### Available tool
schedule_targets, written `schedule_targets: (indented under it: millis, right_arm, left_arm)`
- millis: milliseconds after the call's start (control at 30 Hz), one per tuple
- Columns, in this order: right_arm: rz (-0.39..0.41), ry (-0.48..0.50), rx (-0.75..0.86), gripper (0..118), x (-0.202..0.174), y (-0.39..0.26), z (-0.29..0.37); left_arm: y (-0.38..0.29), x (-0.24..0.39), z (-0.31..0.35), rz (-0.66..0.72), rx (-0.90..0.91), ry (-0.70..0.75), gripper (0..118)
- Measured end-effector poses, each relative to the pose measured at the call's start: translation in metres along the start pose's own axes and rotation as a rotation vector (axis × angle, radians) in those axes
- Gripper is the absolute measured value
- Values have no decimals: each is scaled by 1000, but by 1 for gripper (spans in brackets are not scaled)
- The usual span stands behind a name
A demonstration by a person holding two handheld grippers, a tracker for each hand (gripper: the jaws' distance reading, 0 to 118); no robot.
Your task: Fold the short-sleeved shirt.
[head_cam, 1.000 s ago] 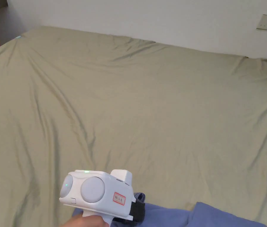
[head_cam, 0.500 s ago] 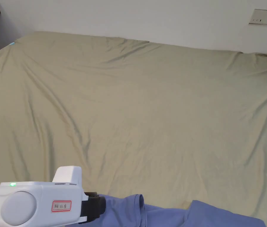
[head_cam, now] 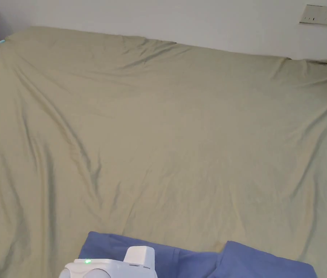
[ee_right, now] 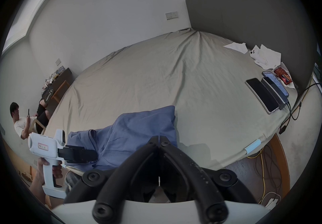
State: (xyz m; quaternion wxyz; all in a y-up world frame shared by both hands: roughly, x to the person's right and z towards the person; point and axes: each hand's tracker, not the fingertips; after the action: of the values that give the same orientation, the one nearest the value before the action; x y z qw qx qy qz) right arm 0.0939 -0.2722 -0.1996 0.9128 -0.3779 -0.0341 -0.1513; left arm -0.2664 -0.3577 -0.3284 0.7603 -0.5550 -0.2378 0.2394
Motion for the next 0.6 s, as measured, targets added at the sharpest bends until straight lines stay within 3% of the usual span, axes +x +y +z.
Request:
schedule_targets:
  millis: [200,233,333,433,533,567,600]
  right_arm:
    - [20,30,7,2,-8,4,5]
    - [27,30,8,2,-10,5,4]
    - [48,36,3,2,-17,7,-1]
    - [76,55,-20,2,-29,7,-7]
    - [125,74,-46,2,-43,7,-12]
    - [140,78,-49,2,-47,9,-13]
    - [152,80,-50,2,-52,10,-13]
  left_arm:
    - [-6,-1,108,-50,226,-241,4]
    - [-7,-7,126,-77,280,-225,3]
    - [-5,-45,160,-91,381,4,3]
    - [1,-104,167,84,378,-9,4]
    - [1,-138,159,174,396,-87,25]
    - [2,-144,155,180,392,-88,25]
    - [5,-146,148,175,367,-92,64]
